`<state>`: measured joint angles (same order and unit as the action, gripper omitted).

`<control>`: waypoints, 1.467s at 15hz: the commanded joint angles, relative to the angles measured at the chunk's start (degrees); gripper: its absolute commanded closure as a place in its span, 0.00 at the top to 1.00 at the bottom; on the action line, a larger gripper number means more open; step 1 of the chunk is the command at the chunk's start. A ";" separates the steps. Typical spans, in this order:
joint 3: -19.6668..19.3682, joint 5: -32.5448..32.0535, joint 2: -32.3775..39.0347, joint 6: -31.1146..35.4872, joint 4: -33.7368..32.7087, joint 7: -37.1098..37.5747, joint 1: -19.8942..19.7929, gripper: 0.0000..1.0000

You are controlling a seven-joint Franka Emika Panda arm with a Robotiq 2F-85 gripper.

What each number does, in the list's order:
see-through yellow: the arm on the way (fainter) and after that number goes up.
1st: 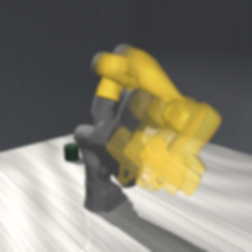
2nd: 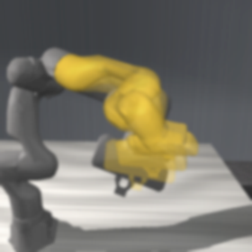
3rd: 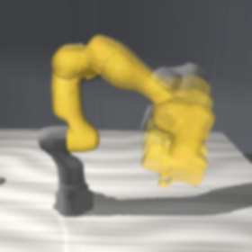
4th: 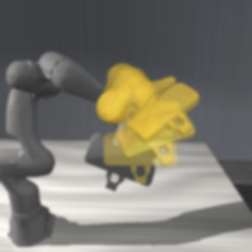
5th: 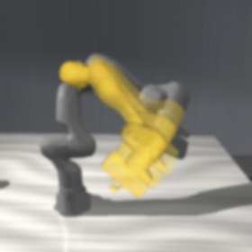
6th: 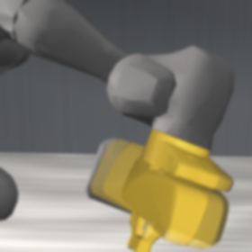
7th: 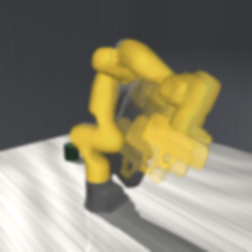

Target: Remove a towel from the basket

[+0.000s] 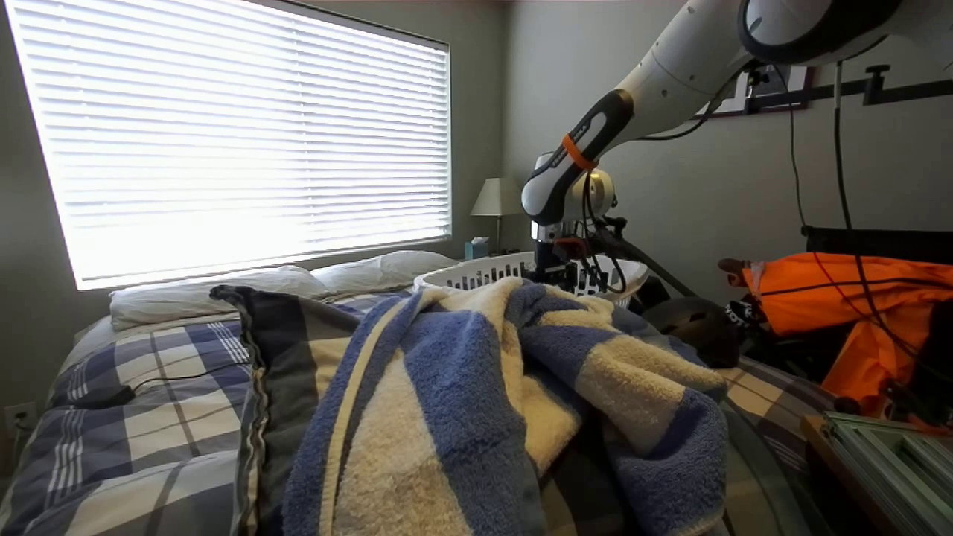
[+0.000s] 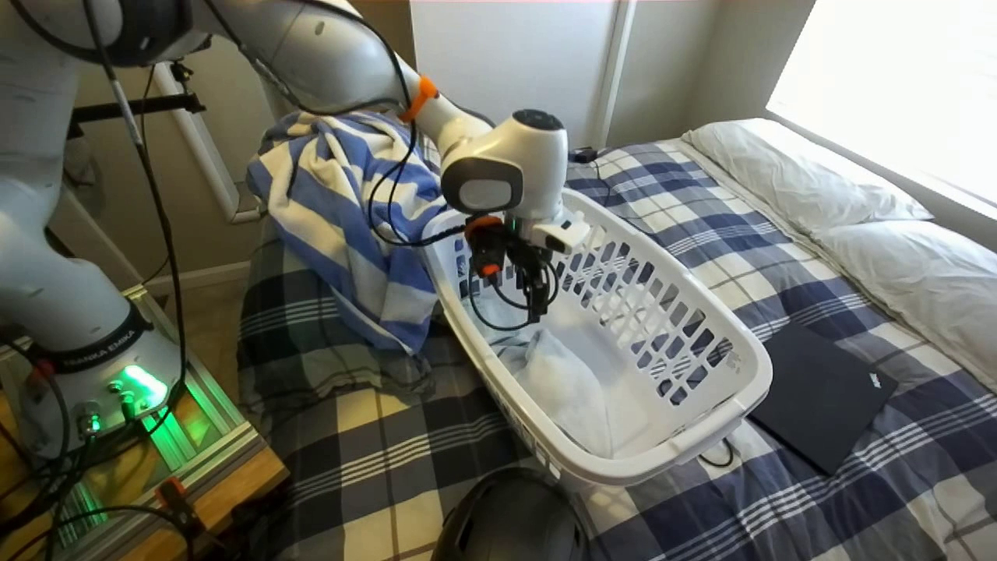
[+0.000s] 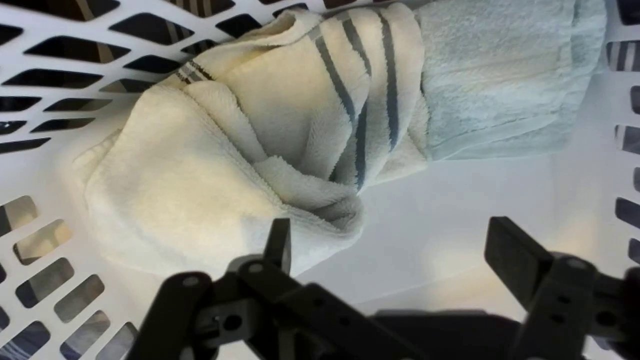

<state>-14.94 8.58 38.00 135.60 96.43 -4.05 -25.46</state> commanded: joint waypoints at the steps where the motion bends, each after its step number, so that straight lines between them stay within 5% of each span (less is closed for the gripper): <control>1: 0.88 0.41 5.84 2.89 -5.00 1.57 -1.30 1.00; 14: -3.53 -6.34 14.29 2.93 -10.09 9.55 2.85 0.98; 16: -4.07 -7.48 14.87 2.74 -10.25 9.96 3.22 0.92; 17: -4.25 -7.87 15.00 2.77 -10.04 10.17 3.34 0.72; 19: -4.54 -8.52 15.23 2.79 -10.04 10.53 3.49 0.66; 22: -5.19 -9.37 15.28 3.26 -10.19 11.09 3.77 0.44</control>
<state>-18.78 1.17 51.53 139.16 88.32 5.03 -22.21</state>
